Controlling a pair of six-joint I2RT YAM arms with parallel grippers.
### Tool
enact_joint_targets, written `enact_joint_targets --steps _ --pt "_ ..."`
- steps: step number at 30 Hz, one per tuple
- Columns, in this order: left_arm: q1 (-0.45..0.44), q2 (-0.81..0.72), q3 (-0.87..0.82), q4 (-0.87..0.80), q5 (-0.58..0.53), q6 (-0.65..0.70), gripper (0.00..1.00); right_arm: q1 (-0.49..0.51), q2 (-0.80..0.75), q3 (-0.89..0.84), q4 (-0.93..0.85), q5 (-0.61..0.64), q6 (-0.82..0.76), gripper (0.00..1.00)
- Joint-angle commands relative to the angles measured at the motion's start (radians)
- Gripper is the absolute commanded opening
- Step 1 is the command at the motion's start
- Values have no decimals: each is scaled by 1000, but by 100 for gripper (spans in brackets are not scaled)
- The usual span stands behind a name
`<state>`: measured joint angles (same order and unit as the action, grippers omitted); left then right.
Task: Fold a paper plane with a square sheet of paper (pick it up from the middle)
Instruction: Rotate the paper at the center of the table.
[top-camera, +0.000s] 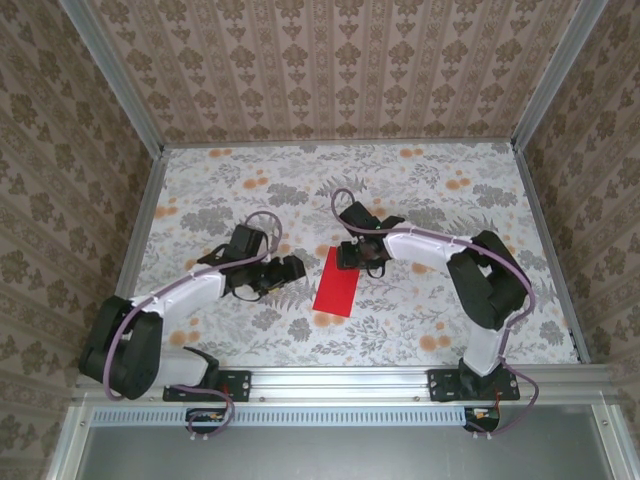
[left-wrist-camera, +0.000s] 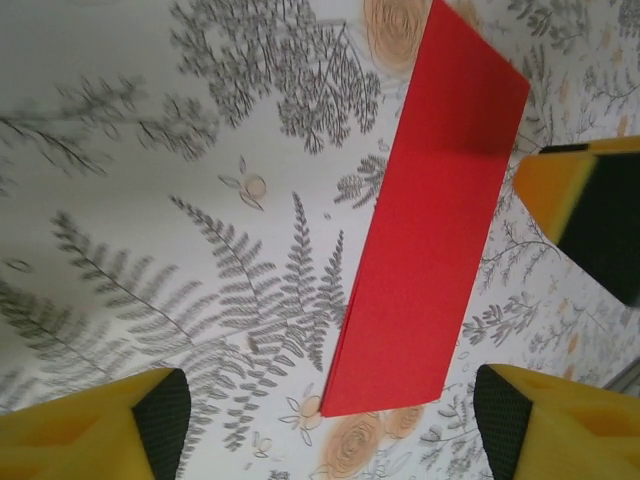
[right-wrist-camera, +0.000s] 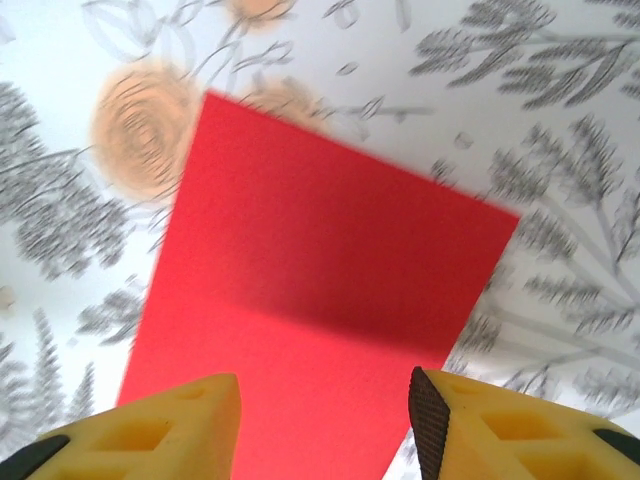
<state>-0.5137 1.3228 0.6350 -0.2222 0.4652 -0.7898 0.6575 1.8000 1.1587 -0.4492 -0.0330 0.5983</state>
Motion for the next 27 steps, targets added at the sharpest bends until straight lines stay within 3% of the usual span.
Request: enact_joint_targets --steps 1,6,27 --pt "-27 18 -19 37 29 -75 71 55 -42 -42 -17 -15 76 51" --pt "-60 48 -41 96 68 -136 66 62 2 -68 39 -87 127 50" --pt "-170 130 -80 218 76 -260 60 -54 63 -198 170 -221 194 48"
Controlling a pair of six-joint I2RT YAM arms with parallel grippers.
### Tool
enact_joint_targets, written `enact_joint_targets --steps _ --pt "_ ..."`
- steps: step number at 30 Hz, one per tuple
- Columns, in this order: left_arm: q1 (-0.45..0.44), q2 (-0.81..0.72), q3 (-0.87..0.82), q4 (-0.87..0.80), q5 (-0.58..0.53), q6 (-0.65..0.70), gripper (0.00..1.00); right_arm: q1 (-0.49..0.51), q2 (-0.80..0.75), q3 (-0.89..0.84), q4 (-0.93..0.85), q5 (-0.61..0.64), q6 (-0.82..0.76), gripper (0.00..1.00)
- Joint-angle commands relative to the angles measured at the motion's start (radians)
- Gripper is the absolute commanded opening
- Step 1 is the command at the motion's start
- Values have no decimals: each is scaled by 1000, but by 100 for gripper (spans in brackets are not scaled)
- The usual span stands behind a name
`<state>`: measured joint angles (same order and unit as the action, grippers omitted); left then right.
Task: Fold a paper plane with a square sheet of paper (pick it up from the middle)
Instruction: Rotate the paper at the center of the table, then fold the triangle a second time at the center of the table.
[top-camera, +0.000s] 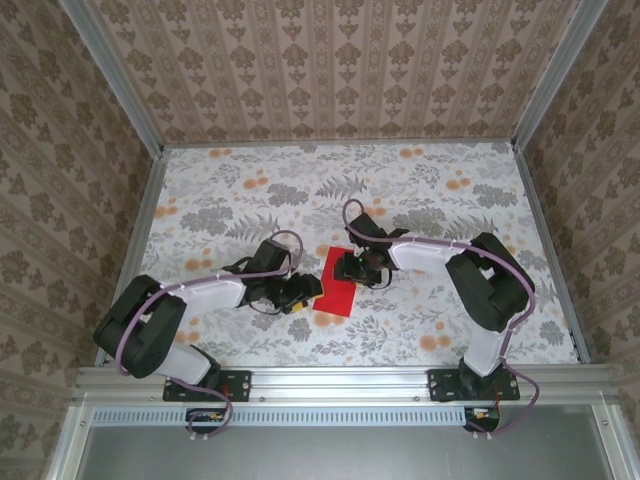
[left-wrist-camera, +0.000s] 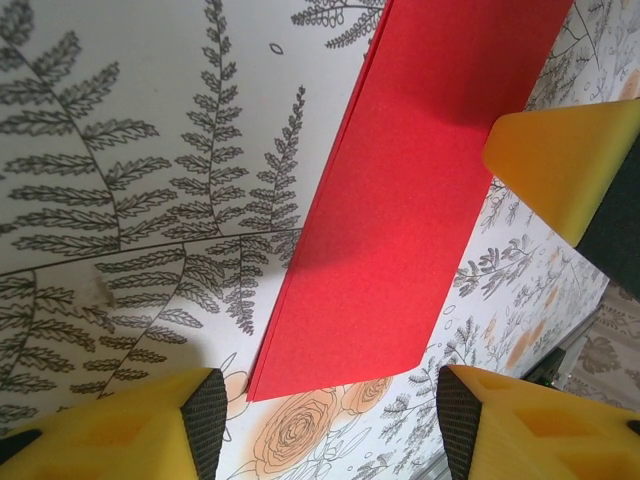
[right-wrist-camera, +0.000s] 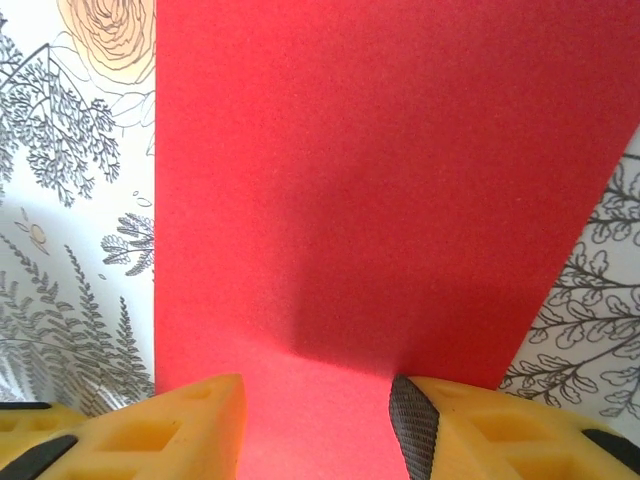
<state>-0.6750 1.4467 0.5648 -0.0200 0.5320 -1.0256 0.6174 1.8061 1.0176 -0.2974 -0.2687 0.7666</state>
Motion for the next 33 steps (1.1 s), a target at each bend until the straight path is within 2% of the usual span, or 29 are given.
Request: enact_joint_targets --steps 1,8,17,33 --pt "-11 6 -12 17 7 -24 60 -19 57 -64 26 8 29 48" --pt "-24 7 -1 -17 -3 -18 60 -45 59 -103 80 -38 55 48" --pt "-20 -12 25 -102 -82 6 63 -55 52 -114 73 -42 42 48" --pt "-24 41 43 20 -23 -7 60 -53 59 -125 96 -70 48 47"
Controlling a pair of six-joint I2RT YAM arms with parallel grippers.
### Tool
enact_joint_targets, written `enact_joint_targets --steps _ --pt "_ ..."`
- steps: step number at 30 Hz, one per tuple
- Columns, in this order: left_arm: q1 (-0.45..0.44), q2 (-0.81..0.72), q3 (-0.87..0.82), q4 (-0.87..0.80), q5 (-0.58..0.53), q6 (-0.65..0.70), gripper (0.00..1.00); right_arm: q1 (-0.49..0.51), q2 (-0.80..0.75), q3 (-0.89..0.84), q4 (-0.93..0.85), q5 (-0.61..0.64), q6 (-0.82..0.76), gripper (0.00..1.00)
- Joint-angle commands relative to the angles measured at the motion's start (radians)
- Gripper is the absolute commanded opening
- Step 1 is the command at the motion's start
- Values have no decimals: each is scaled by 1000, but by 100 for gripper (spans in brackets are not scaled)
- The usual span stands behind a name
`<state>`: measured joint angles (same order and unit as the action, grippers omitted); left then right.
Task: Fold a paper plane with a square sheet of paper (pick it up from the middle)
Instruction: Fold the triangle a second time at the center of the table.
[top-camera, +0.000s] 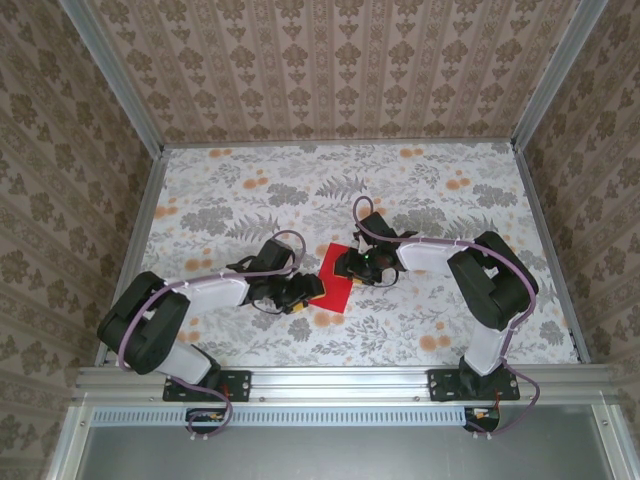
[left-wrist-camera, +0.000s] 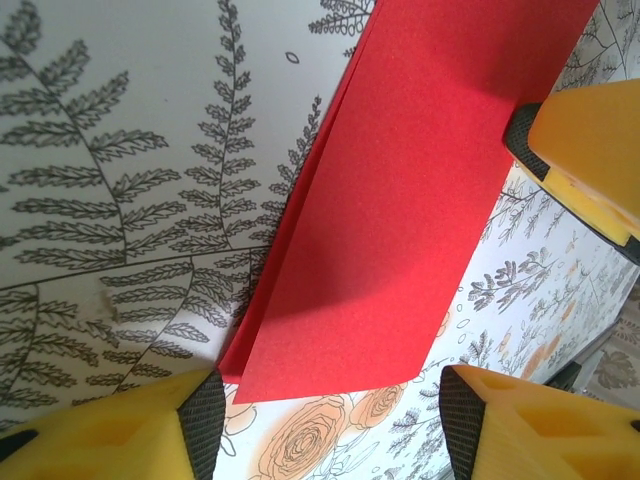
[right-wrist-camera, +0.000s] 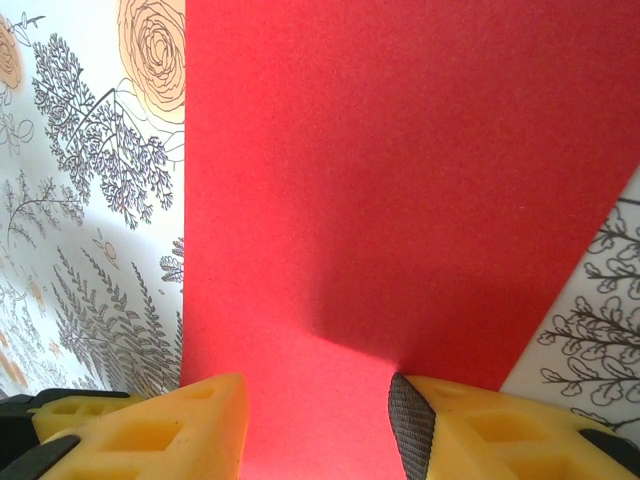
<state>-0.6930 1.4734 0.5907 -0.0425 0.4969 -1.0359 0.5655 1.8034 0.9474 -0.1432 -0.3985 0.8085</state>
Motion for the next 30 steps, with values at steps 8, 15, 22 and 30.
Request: enact_joint_targets --steps 8,15,22,30 --pt "-6 -1 18 47 12 5 54 -2 63 -58 -60 64 6 46" --pt "-6 -13 16 67 24 13 53 -1 67 -58 -60 64 5 46" --pt "-8 -29 0 195 60 2 49 -1 63 -61 -63 62 -3 46" --pt "-15 -17 -5 305 80 -19 44 0 71 -63 -76 59 -14 37"
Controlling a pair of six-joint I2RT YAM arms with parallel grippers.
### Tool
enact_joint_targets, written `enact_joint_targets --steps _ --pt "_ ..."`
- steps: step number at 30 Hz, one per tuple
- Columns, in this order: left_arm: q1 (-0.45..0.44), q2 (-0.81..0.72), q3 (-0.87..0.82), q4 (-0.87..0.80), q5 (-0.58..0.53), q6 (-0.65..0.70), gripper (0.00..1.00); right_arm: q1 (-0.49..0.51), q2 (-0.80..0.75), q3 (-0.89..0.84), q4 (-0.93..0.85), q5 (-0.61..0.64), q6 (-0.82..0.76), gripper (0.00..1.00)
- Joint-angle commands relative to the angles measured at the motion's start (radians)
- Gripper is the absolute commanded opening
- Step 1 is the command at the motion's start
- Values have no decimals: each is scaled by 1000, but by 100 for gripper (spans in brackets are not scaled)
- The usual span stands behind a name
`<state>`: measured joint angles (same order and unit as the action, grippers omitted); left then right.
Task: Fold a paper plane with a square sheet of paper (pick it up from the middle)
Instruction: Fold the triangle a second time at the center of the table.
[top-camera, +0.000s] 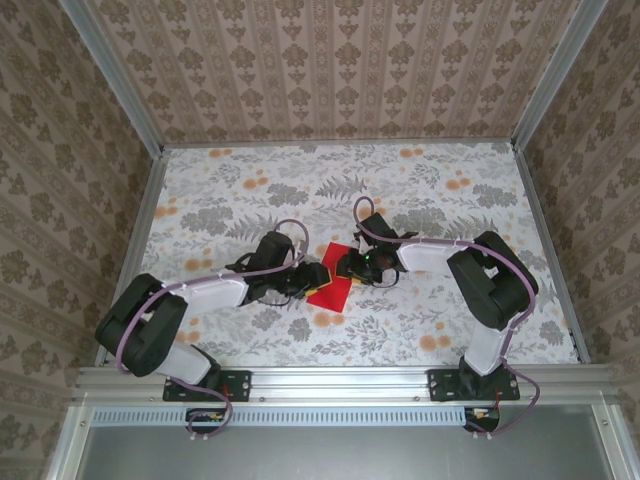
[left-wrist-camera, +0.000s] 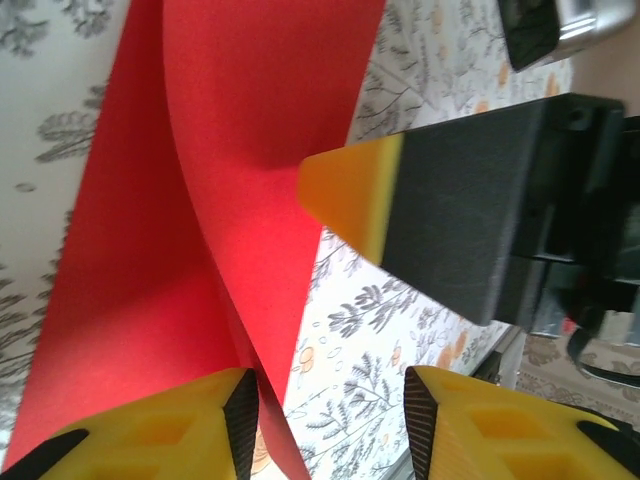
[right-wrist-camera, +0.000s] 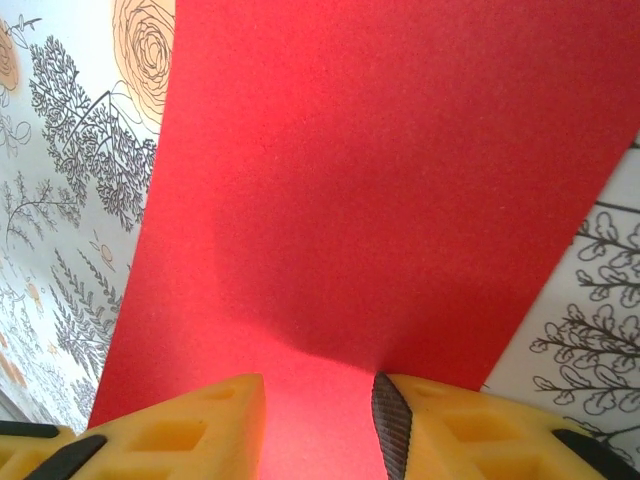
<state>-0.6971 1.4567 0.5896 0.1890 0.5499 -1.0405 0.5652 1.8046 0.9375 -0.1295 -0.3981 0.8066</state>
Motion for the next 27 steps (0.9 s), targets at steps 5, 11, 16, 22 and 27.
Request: enact_joint_targets --steps 5,11,16,22,27 --pt "-17 57 14 127 40 -30 43 1 61 -54 -88 44 -15 33" --pt "-18 116 16 191 41 -47 45 -2 24 -55 -90 33 -26 33" --pt "-19 130 -7 228 29 -65 46 -2 -69 -68 -92 69 -37 35" --pt "-17 134 -19 213 2 -68 44 -1 -209 -141 -7 77 -24 39" --pt "-19 151 -23 228 2 -73 38 5 -271 -212 55 30 -27 38"
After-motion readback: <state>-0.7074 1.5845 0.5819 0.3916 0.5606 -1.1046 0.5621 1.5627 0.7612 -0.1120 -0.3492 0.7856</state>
